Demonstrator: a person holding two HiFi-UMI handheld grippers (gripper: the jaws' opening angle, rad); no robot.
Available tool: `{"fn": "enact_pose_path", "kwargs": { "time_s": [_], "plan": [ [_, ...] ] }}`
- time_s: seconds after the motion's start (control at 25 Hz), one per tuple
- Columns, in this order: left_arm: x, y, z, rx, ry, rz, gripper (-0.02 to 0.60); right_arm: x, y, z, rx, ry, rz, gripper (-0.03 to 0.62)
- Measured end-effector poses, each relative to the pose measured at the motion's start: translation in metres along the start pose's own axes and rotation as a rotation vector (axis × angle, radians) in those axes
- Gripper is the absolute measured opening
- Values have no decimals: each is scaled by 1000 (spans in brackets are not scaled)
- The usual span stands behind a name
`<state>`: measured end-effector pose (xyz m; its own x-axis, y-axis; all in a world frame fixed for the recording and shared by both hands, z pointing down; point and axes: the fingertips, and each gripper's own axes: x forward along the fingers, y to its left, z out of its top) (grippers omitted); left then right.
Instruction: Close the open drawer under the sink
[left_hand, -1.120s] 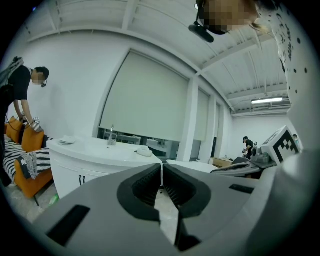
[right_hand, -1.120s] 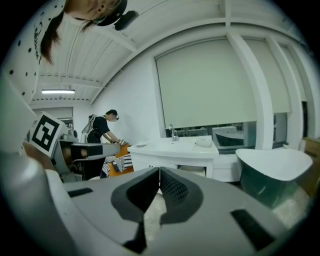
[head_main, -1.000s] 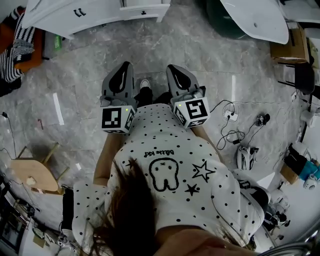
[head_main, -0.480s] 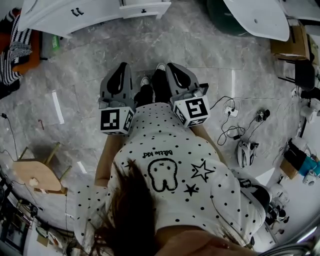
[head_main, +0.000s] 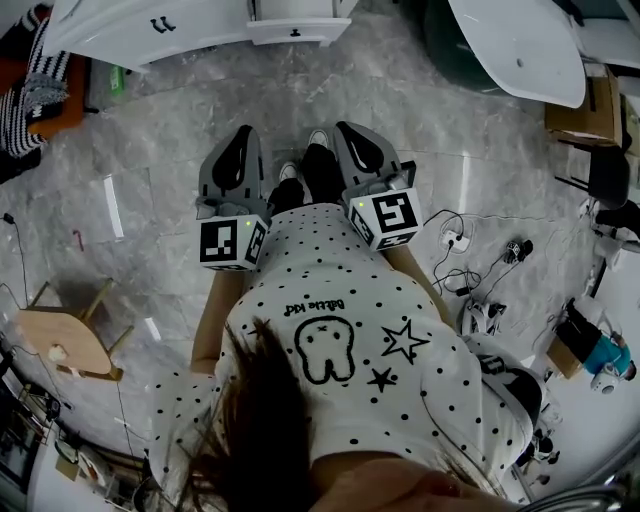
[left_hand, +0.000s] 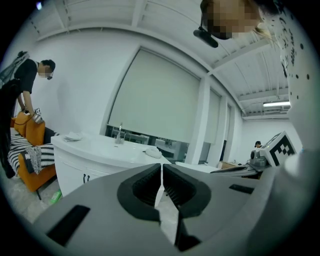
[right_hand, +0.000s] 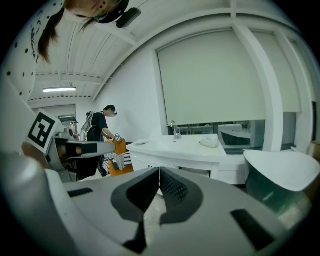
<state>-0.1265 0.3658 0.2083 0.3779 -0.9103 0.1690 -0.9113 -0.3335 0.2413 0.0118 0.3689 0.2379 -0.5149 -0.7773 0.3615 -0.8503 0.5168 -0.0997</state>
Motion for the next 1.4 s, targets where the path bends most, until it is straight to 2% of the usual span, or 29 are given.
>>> {"fn": "enact_pose_path", "kwargs": {
  "time_s": [0.76,1.04,1.4],
  "plan": [
    [94,-47,26,13,-69,26,18,28,-109,44,-40,-81,16,14],
    [111,-55,26,8,-89,67,18,32,-131,51,-62,-94,38,14],
    [121,-68,22,13,-66,38,18,29,-144,46,-36,-87,20,14]
  ]
}}
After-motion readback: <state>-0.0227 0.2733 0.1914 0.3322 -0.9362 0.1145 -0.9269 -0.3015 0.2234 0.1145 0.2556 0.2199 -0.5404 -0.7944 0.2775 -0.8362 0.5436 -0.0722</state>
